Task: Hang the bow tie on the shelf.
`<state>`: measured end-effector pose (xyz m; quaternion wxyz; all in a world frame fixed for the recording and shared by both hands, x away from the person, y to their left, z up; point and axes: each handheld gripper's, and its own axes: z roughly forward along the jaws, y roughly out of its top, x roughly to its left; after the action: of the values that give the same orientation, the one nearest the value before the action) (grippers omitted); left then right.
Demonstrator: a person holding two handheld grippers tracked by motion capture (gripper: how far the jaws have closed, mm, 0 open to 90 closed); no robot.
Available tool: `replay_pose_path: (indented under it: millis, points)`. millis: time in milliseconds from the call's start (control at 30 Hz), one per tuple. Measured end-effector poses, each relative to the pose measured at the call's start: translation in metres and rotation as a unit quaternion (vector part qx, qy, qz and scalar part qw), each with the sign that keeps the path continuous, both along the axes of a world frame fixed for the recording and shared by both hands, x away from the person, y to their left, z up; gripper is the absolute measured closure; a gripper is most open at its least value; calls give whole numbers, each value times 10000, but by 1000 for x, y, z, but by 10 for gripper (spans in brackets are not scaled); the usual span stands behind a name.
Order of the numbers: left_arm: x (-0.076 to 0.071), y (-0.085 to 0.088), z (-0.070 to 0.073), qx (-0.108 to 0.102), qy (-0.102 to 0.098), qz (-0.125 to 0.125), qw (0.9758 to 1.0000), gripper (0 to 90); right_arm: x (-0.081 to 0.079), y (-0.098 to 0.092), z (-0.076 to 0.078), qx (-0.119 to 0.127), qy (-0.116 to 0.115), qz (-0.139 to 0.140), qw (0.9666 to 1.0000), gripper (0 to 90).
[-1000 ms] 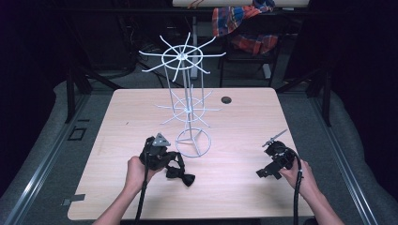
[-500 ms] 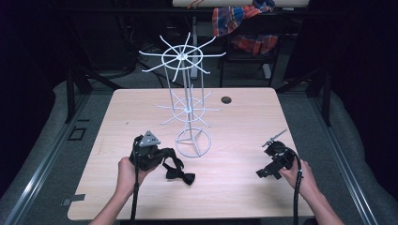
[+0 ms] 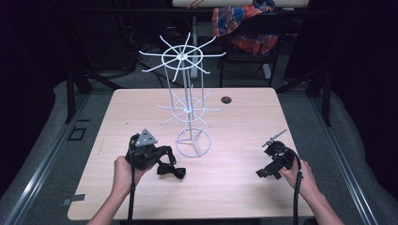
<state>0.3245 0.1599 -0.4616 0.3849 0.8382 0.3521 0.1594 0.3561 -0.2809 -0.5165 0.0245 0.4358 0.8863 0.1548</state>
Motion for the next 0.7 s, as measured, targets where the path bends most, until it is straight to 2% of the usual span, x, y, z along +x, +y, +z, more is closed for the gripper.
replay_pose_path:
  millis: [300, 467, 633, 700]
  points:
    - [-1, 4, 6, 47, -57, 75, 9999, 894, 0, 0, 0, -20, -10, 17, 10000, 53]
    - [-3, 3, 10, 141, -110, 57, 9998, 894, 0, 0, 0, -23, -10, 25, 10000, 53]
    - [-3, 3, 13, 118, -125, 72, 9998, 894, 0, 0, -1, 46, -5, 0, 10000, 53]
    - [-3, 4, 15, 104, -154, 114, 9998, 894, 1, 0, -1, -23, -2, 17, 10000, 53]
